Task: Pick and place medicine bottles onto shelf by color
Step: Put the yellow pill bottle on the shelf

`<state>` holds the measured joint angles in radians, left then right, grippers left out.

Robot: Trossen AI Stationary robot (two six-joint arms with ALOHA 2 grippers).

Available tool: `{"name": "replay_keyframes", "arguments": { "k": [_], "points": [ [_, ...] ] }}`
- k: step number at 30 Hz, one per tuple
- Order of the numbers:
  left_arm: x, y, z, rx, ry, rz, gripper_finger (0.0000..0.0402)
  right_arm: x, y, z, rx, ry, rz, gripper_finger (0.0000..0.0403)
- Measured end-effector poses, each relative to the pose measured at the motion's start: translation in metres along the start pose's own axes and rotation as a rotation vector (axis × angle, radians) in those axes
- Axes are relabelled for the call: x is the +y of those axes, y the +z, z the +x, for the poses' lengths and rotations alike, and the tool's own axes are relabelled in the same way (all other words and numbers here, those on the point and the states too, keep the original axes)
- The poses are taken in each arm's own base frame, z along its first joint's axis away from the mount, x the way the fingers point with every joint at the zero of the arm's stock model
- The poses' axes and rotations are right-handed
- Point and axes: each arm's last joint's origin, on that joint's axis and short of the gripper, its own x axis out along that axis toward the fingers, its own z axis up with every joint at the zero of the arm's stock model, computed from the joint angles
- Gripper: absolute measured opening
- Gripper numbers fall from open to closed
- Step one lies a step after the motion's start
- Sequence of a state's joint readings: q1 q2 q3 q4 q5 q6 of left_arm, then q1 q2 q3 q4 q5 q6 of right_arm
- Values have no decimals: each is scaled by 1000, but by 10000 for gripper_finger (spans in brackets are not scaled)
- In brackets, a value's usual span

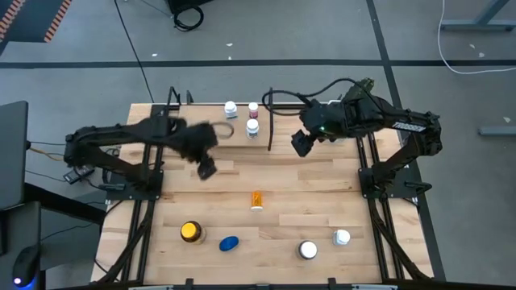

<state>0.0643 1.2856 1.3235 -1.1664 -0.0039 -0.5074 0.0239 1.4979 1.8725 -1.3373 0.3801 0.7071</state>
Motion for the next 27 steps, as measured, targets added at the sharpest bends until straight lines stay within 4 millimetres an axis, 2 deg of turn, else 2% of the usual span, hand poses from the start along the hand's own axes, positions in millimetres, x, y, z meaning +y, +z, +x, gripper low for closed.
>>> {"name": "replay_keyframes", "arguments": {
  "k": [4,11,14,18,21,24,27],
  "points": [
    [-28,-23,-12,26,-80,-85,231,8,-6,-4,-6,17,-28,287],
    [-62,-48,-34,109,-125,-79,222,18,-15,-10,-4,46,-25,287],
    [-70,-57,-40,129,-158,-74,223,22,-19,-11,38,97,-41,287],
    [-77,-79,-43,240,-138,14,224,27,-24,-15,60,141,-135,287],
    [-82,-93,-45,277,-116,92,225,33,-28,-18,62,170,-109,287],
    [-87,-105,-49,273,-111,155,228,45,-34,-16,68,194,-80,287],
    [-93,-114,-51,243,-121,206,233,66,-43,-10,73,232,-110,279]
  ]
}}
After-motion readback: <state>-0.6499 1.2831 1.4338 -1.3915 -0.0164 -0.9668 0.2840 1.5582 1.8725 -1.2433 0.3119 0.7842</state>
